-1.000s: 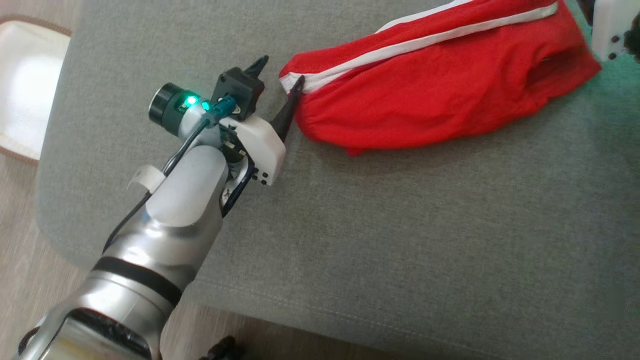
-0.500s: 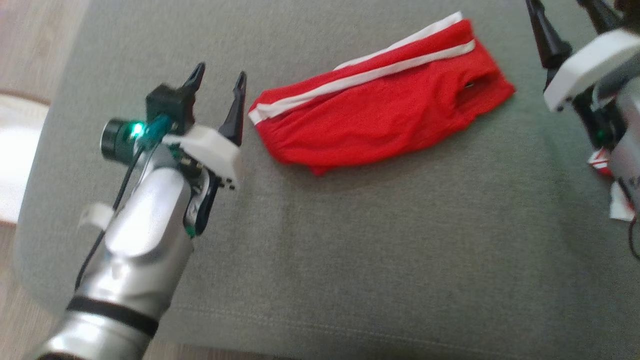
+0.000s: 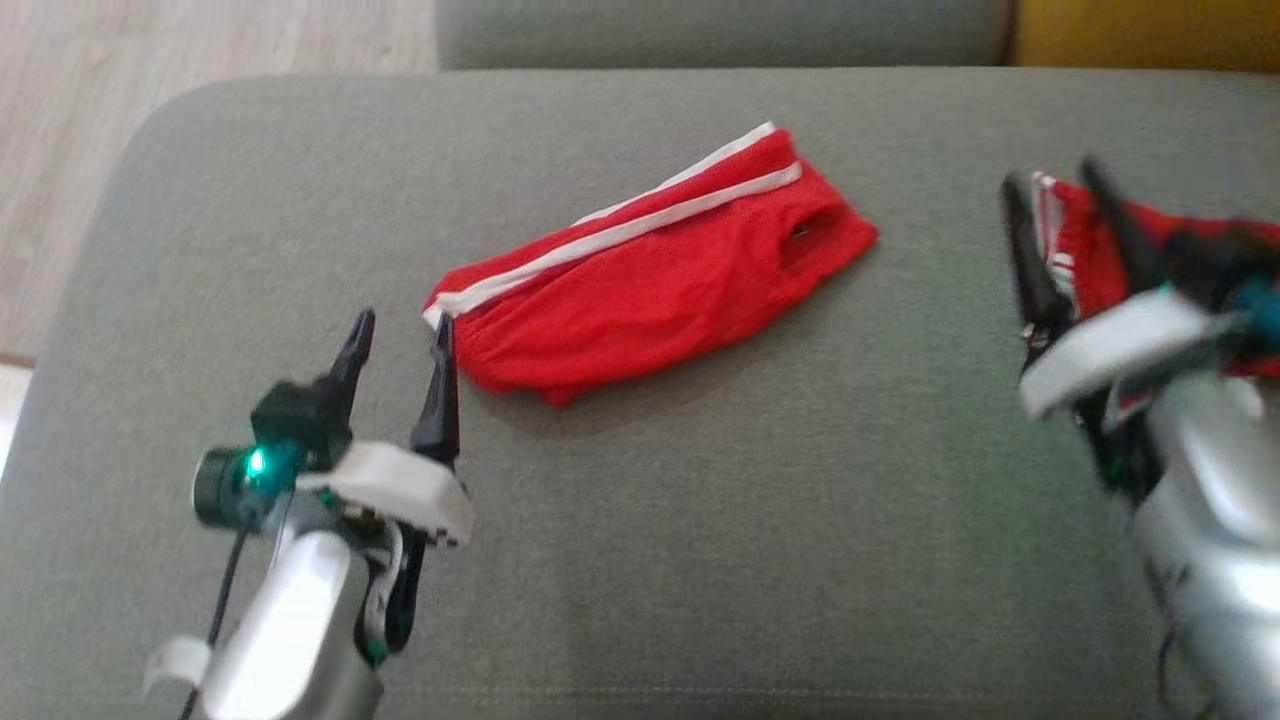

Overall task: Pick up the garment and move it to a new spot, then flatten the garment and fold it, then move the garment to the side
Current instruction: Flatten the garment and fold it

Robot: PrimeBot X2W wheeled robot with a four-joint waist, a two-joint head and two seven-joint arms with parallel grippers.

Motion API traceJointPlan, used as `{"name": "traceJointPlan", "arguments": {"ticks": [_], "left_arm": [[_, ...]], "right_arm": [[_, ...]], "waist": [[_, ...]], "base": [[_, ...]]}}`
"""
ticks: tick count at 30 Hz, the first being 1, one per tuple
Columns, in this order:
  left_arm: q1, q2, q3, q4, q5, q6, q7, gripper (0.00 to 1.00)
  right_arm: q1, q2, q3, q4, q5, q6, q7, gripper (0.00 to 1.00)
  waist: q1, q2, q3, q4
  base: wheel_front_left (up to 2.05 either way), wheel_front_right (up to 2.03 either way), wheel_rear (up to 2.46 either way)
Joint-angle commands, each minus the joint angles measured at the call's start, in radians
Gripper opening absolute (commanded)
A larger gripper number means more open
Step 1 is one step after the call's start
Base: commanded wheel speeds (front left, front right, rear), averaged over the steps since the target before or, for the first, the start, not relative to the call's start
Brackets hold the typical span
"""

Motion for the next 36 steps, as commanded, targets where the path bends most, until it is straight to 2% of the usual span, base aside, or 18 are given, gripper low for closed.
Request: {"name": "traceJointPlan", "arguments": {"ticks": [1,6,11,16,24,30,36], "left_arm": [[-0.007,0.013,0.051,-0.051,0.021,0.005,-0.012,1.00],[0.082,-0.008,0.091,-0.108,0.061,-0.007,-0.012,1.00],[0.149,-0.032,0.122,-0.148,0.105,-0.019,-0.012,1.00],[0.196,-0.055,0.154,-0.178,0.139,-0.034,-0.012,1.00],[0.206,-0.083,0.194,-0.197,0.169,-0.064,-0.012,1.00],[0.177,-0.093,0.203,-0.200,0.184,-0.084,-0.012,1.00],[0.153,-0.098,0.192,-0.186,0.187,-0.098,-0.012,1.00]], "right_arm": [[0.056,0.028,-0.031,-0.063,-0.055,0.003,-0.011,1.00],[0.235,0.135,-0.179,-0.197,-0.206,0.003,-0.011,1.00],[0.358,0.217,-0.253,-0.297,-0.308,0.003,-0.011,1.00],[0.434,0.258,-0.298,-0.370,-0.357,0.003,-0.010,1.00],[0.481,0.282,-0.314,-0.436,-0.396,0.003,0.011,1.00],[0.480,0.295,-0.291,-0.461,-0.359,0.003,0.042,1.00],[0.404,0.307,-0.289,-0.438,-0.140,0.003,0.139,1.00]], "waist": [[0.0000,-0.0001,-0.025,-0.030],[0.0000,-0.0001,-0.045,-0.065],[0.0000,-0.0001,-0.054,-0.094],[0.0000,-0.0001,-0.047,-0.113],[0.0000,-0.0001,-0.021,-0.111],[0.0000,-0.0001,0.025,-0.065],[0.0000,-0.0001,0.077,0.010]], "base": [[0.00,0.00,0.00],[0.00,0.00,0.00],[0.00,0.00,0.00],[0.00,0.00,0.00],[0.00,0.00,0.00],[0.00,0.00,0.00],[0.00,0.00,0.00]]}}
